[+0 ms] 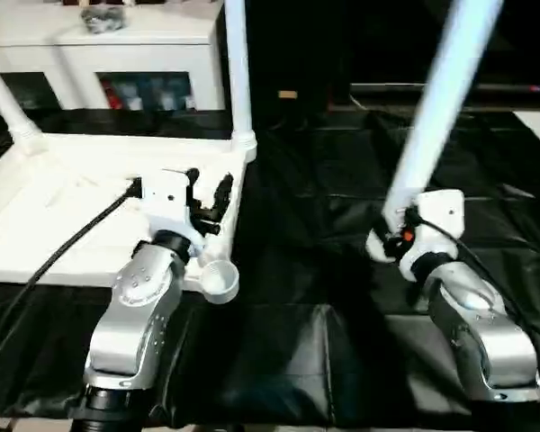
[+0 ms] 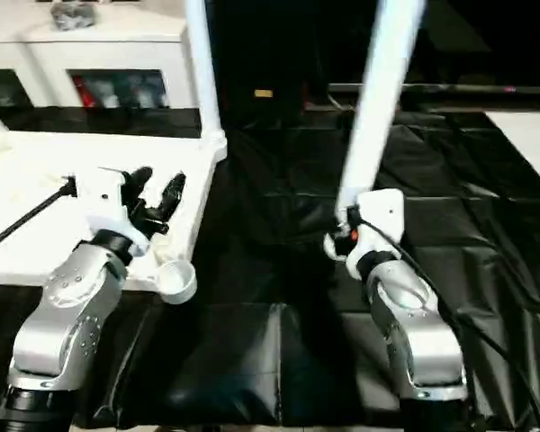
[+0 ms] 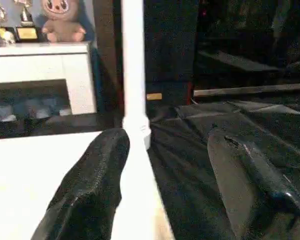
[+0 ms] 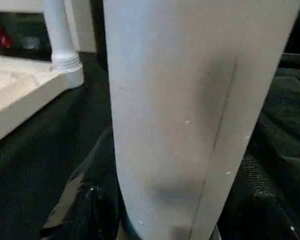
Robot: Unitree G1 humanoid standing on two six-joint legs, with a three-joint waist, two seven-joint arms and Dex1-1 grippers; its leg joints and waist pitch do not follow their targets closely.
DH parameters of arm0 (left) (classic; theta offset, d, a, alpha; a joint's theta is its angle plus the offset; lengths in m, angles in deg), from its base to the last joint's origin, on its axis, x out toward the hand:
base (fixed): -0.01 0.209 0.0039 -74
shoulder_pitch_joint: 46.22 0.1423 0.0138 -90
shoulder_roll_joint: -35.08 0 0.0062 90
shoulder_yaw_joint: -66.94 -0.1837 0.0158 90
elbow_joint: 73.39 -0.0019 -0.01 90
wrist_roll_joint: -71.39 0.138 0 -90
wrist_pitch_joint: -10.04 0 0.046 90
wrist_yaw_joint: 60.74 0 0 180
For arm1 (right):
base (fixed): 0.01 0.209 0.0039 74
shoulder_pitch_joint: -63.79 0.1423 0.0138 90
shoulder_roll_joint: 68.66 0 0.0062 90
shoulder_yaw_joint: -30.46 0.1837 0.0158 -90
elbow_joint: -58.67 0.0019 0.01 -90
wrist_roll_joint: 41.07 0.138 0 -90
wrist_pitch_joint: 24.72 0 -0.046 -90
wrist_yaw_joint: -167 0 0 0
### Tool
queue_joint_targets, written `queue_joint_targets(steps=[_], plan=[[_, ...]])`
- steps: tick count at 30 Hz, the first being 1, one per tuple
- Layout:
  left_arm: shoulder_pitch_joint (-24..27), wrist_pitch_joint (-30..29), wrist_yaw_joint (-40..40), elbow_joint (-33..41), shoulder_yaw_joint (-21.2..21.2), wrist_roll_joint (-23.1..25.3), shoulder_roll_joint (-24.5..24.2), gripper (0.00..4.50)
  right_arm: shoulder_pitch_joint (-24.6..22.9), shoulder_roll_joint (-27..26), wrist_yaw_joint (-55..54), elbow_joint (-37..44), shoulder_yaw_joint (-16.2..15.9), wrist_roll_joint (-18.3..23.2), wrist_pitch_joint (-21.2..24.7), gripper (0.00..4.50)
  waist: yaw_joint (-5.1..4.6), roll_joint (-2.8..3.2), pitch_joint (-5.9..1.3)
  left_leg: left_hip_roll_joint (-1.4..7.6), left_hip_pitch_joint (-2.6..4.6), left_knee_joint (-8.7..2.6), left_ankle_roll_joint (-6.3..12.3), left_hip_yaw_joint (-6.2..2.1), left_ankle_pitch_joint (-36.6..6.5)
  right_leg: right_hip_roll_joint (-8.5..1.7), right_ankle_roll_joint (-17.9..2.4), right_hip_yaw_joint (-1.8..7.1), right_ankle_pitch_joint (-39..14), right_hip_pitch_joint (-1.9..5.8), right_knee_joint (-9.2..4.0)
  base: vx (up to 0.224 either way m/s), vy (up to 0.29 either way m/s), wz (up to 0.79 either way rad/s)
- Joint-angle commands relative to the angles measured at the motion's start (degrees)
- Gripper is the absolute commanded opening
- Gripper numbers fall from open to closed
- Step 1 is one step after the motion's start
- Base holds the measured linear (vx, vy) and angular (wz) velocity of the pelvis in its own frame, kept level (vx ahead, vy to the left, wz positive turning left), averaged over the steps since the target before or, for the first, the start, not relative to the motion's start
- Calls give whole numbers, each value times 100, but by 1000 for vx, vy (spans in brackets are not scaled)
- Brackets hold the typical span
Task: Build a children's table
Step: Pick table leg
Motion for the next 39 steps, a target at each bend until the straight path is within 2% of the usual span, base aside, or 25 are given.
queue_joint_targets(steps=[1,4,6,8,9,10,11,12,13,15,17,20,21,22,23,24,25,27,31,32,34,35,36,38,39], plan=[[71,59,-67,8,64,103,-44,295,-19,-109,-60,58,15,7,-195,191,65,-112,-349,393,-80,-217,760,-340,-602,-1099,-871,572,-2731,360,-836,12,143,-16],[96,127,-83,-4,83,153,-41,295,-49,-170,-186,-83,48,-66,-470,191,-267,106,-479,294,534,-632,1603,-187,-212,71,-767,-109,-954,-89,-243,3,163,0],[105,153,-78,-14,79,154,-55,295,-55,-259,-159,-144,116,16,-694,191,-396,124,-375,349,416,-899,1580,-51,-725,238,-596,-325,-866,-157,99,-24,167,12],[123,177,-72,-27,68,168,-66,295,-59,-296,-61,-130,151,91,-834,191,-459,-15,-333,371,422,-1001,999,99,-1878,6,-416,-323,-922,-145,5,-57,95,17],[127,184,-66,-33,66,172,-70,295,-58,-298,-29,-116,149,103,-849,191,-423,-164,-340,205,432,-788,497,260,-2688,-454,-480,-53,-1439,-172,-483,-64,74,19],[139,190,-59,-25,55,188,-54,295,-53,-342,4,-88,201,193,-791,191,-217,-266,-345,280,295,-14,465,-39,-2438,-1501,-540,648,-2441,34,-1038,-30,89,14],[139,190,-59,-25,55,188,-54,295,-53,-342,4,-88,201,193,-791,191,-217,-266,-345,280,295,-14,465,-39,-2438,-1501,-540,648,-2441,34,-1038,-13,164,-22],[140,191,-56,-20,52,202,-44,295,-47,-359,19,-96,215,213,-815,191,-210,-139,-330,325,-161,442,203,-623,-989,-1860,-527,651,-3519,363,-1024,-13,164,-22],[141,190,-55,-16,48,213,-39,295,-43,-364,45,-104,217,230,-841,191,-292,-162,-227,293,-138,215,159,-664,-1133,-1595,-536,460,-3946,277,-1062,-45,248,-35],[134,188,-55,-19,52,224,-31,295,-28,-353,47,-142,196,219,-905,191,-675,36,-288,145,285,-668,118,-462,-2923,-69,-444,-297,-2911,-9,-431,-74,207,-7],[127,184,-51,-20,61,232,-35,295,-6,-317,68,-188,172,234,-756,191,-778,181,-355,140,416,-931,83,-478,-3215,180,-424,-379,-1427,-8,133,-84,171,0],[145,280,-120,16,0,426,-99,295,-67,-377,431,-99,260,713,-573,191,-801,-117,-271,370,387,-1174,-67,-520,-3815,-222,-330,-244,-680,216,40,-72,114,-4],[147,310,-124,27,-47,520,-141,295,-81,-368,480,-69,253,746,-547,191,-536,-271,-268,119,495,-374,-509,-332,-3531,-1069,-716,331,-2699,-47,-729,-56,69,8],[141,292,-179,27,-94,624,-151,295,-111,-303,572,-44,155,683,-549,191,-559,-370,-300,89,377,286,-297,-568,-2239,-1563,-835,586,-3217,133,-1058,-17,97,-15],[121,243,-238,6,-122,695,-136,295,-127,-238,622,-44,58,563,-581,191,-607,-204,-213,103,71,420,-511,-865,-480,-1425,-858,208,-3596,459,-869,31,151,-37],[105,223,-265,-13,-130,712,-115,295,-131,-214,653,-50,13,518,-594,191,-676,215,-212,8,-70,-427,-844,-993,-1839,-531,-672,-839,-3446,694,-546,31,151,-37],[74,203,-294,-39,-146,717,-82,295,-122,-192,697,-76,-25,489,-612,191,-851,296,-229,287,155,-1093,-1173,-1716,-4111,112,-448,-587,-1538,510,214,8,145,23],[50,177,-330,-51,-156,733,-60,295,-110,-179,715,-94,-37,485,-612,191,-996,359,-253,335,536,-1128,-1175,-2351,-3548,252,-576,-233,-990,270,434,-29,85,56],[8,240,-381,-113,-147,786,12,295,-65,-167,639,-196,-28,477,-597,191,-1078,141,-420,-386,725,-1398,-1256,-3009,-1585,437,-1140,279,-1465,479,181,-50,-66,37],[-10,148,-451,-136,-111,802,38,295,-48,-180,598,-197,5,529,-458,191,-1029,106,-412,-131,880,-1318,-1111,-2778,-1405,314,-1206,425,-1224,427,73,-77,-230,28],[-34,10,-499,-173,-50,770,67,295,-24,-190,601,-203,35,610,-275,191,-853,-239,-410,-699,94,-730,-185,-1922,-1391,-247,-2292,870,-826,960,-774,-82,-253,16],[-40,-33,-480,-188,-27,727,70,295,-17,-187,633,-215,33,630,-237,191,-517,-346,-423,-868,2,347,-53,-911,-1060,-331,-1999,745,-339,845,-918,-90,-264,-12],[-41,-32,-467,-193,-22,710,70,295,-15,-187,649,-221,32,634,-235,191,-537,-465,-220,-700,-108,322,-48,-670,-570,-311,-284,620,510,705,-685,-90,-264,-12],[-28,146,-338,-192,-66,703,0,295,14,-113,617,-280,-39,441,-359,191,-334,-484,-267,-650,-3,189,14,-505,-406,-202,1714,630,1050,777,-707,-65,-202,-5],[-18,151,-340,-175,-58,705,5,295,29,-91,681,-294,-81,440,-405,191,-287,-425,-344,-544,21,17,253,-488,-431,-93,2049,641,1318,898,-651,-62,-172,0]])
